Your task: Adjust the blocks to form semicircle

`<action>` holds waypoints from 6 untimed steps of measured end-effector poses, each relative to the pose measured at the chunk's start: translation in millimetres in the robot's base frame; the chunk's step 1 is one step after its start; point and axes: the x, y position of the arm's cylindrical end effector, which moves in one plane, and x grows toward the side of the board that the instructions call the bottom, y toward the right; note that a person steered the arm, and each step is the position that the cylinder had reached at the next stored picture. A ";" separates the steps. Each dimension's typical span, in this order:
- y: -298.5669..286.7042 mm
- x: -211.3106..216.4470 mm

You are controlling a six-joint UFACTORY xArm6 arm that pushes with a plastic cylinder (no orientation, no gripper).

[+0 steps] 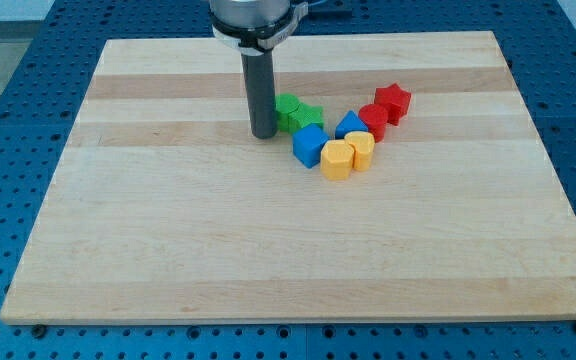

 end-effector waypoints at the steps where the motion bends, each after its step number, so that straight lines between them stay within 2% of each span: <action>1: 0.0 -5.2; 5: -6.1 -21.0; 6: -32.3 -31.2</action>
